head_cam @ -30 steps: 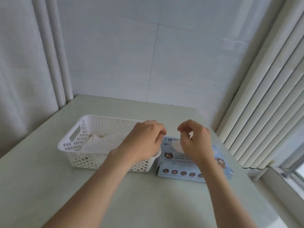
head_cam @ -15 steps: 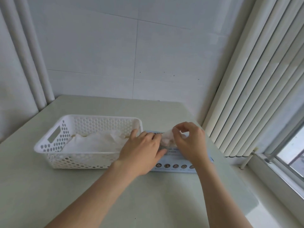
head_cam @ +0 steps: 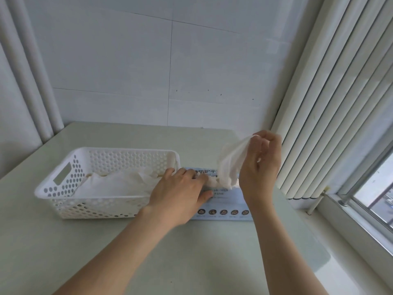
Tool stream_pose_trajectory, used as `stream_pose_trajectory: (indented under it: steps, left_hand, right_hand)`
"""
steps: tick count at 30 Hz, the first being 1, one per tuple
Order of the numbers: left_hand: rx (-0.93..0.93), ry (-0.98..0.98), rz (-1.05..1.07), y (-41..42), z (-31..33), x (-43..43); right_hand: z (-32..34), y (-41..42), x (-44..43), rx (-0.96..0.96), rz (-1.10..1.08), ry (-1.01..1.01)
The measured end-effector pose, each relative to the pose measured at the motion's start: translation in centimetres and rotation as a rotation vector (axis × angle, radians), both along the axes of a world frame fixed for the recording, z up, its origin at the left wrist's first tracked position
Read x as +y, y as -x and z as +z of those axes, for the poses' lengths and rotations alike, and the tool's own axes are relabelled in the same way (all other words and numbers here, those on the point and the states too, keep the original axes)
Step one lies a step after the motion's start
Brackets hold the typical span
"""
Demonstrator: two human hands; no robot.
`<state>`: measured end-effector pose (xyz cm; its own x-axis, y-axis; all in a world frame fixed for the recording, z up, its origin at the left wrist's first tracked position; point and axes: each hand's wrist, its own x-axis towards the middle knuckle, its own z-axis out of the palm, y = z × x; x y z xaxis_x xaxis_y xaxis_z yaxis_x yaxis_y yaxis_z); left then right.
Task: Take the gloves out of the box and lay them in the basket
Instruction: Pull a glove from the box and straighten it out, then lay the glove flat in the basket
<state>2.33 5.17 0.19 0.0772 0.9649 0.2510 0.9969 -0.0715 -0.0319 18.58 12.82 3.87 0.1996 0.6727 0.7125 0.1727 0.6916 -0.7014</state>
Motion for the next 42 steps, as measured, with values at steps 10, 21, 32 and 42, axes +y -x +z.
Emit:
stream_pose_trajectory:
  steps: [10, 21, 32, 42]
  left_hand:
    - [-0.815, -0.012, -0.107, 1.1, 4.1, -0.7]
    - [-1.591, -0.175, -0.008, 4.7, 6.7, -1.0]
    - [-1.639, -0.321, 0.033, 7.0, 6.8, -1.0]
    - [-1.684, -0.316, 0.088, 7.7, 7.1, -1.0]
  right_hand:
    - [0.3, 2.6, -1.0, 0.009, 0.160, 0.032]
    - [2.9, 7.1, -2.0, -0.163, 0.489, 0.067]
    - [3.7, 9.1, -1.2, -0.169, 0.637, 0.455]
    - [3.8, 8.8, -1.1, -0.116, 0.688, 0.290]
